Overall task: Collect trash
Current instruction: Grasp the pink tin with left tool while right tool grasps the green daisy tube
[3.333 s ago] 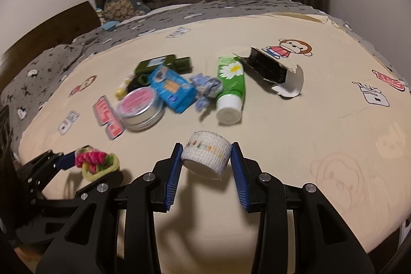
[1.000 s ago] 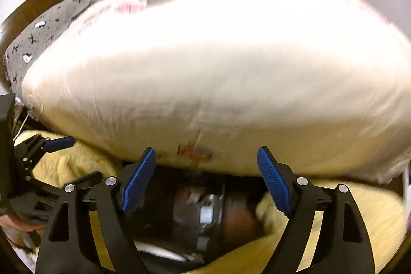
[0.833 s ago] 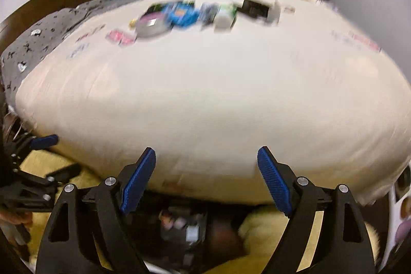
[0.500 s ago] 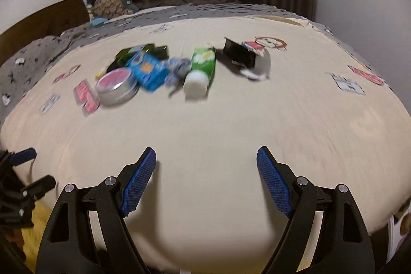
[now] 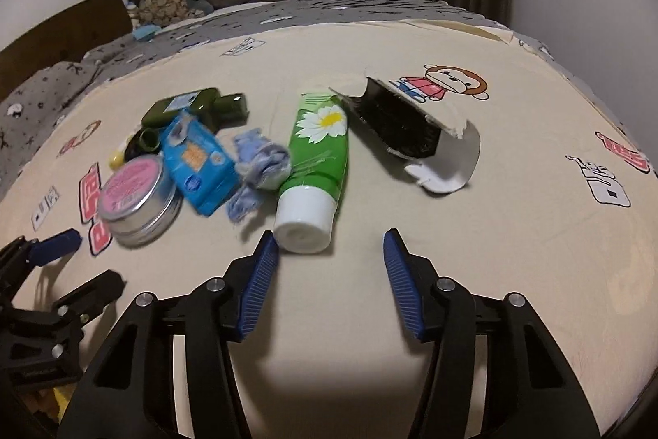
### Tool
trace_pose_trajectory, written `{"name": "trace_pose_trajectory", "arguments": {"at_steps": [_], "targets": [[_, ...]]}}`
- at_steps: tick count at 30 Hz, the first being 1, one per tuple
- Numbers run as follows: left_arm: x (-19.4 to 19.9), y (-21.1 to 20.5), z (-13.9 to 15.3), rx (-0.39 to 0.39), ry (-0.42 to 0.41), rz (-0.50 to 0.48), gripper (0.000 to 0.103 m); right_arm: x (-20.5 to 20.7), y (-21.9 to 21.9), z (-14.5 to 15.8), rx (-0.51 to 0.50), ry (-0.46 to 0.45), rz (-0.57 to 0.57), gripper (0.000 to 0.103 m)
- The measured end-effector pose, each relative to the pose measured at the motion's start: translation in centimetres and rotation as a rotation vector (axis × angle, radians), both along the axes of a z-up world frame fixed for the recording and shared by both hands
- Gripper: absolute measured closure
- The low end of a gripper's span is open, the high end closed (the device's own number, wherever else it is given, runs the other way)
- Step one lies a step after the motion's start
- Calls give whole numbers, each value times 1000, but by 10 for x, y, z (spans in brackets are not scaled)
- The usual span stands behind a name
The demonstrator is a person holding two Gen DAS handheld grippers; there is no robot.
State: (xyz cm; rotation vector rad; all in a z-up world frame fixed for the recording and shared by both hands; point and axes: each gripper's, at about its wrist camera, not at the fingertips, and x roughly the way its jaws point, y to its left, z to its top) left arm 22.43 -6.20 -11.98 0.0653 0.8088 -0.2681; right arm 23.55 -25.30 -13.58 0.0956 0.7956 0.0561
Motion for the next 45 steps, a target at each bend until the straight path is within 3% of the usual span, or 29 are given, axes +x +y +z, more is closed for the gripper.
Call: {"name": "trace_pose_trajectory", "arguments": {"at_steps": [11,14,16,17,21,29,37,45], "targets": [[46,-19,-1,-9,44,8,25,40,4,-2,-34,47,28,46],[54,-20,-2,-12,50,12,32,46,6,-3,-35,51,26,46],[57,-21,-1,-13,52,12,36,46,7,-3,-34,48,37,52],[57,-21,-1,-13,53,9,36,45,7,-3,-35,46,41,67],[52,-19,-1,-3,44,-6,36,36,8,-2,-51,43,47,67],[5,-7,-2,47,10,-43,36,-15,-2,0,-73,41,75,68],[-47,14,3,-1,-2,-61,36,-84,-6,2,-32,10,79,68],[-98,27,4,-28,-12,-80,36,-158,1,11,-13,-85,74,68]]}}
